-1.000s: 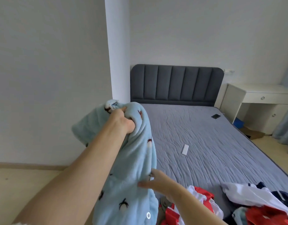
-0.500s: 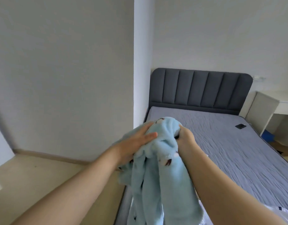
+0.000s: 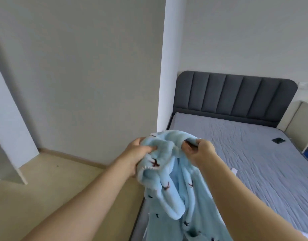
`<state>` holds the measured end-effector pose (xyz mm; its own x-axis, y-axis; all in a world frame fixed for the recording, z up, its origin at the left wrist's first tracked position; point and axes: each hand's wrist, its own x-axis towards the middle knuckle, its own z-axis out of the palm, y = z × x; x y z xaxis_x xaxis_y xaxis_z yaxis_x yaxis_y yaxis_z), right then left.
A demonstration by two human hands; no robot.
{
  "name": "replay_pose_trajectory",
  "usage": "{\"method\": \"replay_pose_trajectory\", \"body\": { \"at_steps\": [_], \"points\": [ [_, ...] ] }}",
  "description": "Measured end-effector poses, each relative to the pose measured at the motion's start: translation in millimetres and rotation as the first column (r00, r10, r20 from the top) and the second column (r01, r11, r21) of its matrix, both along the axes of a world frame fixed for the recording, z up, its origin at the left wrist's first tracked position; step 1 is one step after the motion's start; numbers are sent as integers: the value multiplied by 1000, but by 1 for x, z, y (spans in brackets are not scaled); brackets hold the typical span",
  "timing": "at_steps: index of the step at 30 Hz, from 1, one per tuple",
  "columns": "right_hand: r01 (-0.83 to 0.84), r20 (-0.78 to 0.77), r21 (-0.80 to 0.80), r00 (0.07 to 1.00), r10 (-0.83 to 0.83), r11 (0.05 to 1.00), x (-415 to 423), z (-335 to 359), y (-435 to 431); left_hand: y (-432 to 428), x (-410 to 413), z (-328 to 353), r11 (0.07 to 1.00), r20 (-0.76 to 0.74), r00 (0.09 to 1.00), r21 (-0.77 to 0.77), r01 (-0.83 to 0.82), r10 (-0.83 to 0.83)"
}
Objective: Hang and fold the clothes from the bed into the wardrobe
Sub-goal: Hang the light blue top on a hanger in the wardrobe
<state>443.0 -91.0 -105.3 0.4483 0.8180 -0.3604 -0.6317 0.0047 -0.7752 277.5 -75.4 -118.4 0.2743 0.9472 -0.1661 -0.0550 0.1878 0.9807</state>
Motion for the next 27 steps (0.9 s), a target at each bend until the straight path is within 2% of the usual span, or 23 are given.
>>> {"method": "replay_pose_trajectory", "body": {
  "at_steps": [1, 3, 5, 6, 7, 8, 9, 10, 11, 13, 14, 17, 18, 20, 22, 24, 27],
  "points": [
    [-70, -34, 42, 997, 71, 997, 3, 0, 2, 8, -2, 10, 999, 45, 998, -11, -50, 50],
    [-279, 5, 65, 960, 280, 958, 0, 5, 1, 16, -11, 35, 995, 74, 992, -22, -100, 102],
    [-432, 301, 52, 867, 398, 900, -6, 11, 0, 20, -18, 52, 997, 33, 998, 51, -55, 54],
    [-502, 541, 35, 736, 406, 864, -10, 12, -2, 17, -18, 62, 996, -13, 1000, 93, -5, 7],
    [-588, 696, 30, 593, 405, 808, -14, 10, -2, 16, -17, 69, 990, -62, 997, 131, 45, -37],
    [-693, 793, 2, 440, 421, 721, -21, 14, -5, 16, -18, 74, 984, -95, 993, 161, 79, -64],
    [-779, 835, -32, 324, 445, 627, -30, 16, -6, 17, -20, 79, 981, -106, 992, 174, 86, -68],
    [-808, 865, -82, 233, 444, 584, -39, 18, -7, 17, -23, 84, 982, -92, 993, 167, 86, -71],
    [-790, 875, -142, 182, 448, 596, -50, 21, -5, 19, -29, 87, 984, -69, 995, 158, 77, -67],
    [-681, 935, -139, 149, 322, 719, -71, 21, 2, 21, -43, 89, 989, 21, 997, 127, 77, -80],
    [-622, 933, -100, 212, 290, 777, -81, 19, 6, 21, -52, 89, 988, 88, 990, 115, 102, -113],
    [-454, 804, 44, 545, 238, 890, -117, 10, 26, 22, -85, 76, 985, 275, 953, 145, 91, -129],
    [-396, 749, 60, 624, 220, 916, -133, 11, 33, 24, -99, 70, 986, 299, 951, 163, 33, -81],
    [-305, 626, 97, 759, 180, 947, -169, 17, 45, 23, -133, 55, 969, 226, 972, 218, -119, 69],
    [-278, 517, 136, 839, 171, 951, -212, 24, 58, 22, -173, 43, 940, 64, 974, 256, -225, 215],
    [-292, 467, 150, 863, 193, 945, -261, 30, 70, 21, -221, 35, 915, -37, 952, 291, -280, 304],
    [-308, 429, 181, 879, 207, 934, -336, 34, 82, 16, -295, 25, 914, -183, 933, 326, -240, 310]
  ]
}}
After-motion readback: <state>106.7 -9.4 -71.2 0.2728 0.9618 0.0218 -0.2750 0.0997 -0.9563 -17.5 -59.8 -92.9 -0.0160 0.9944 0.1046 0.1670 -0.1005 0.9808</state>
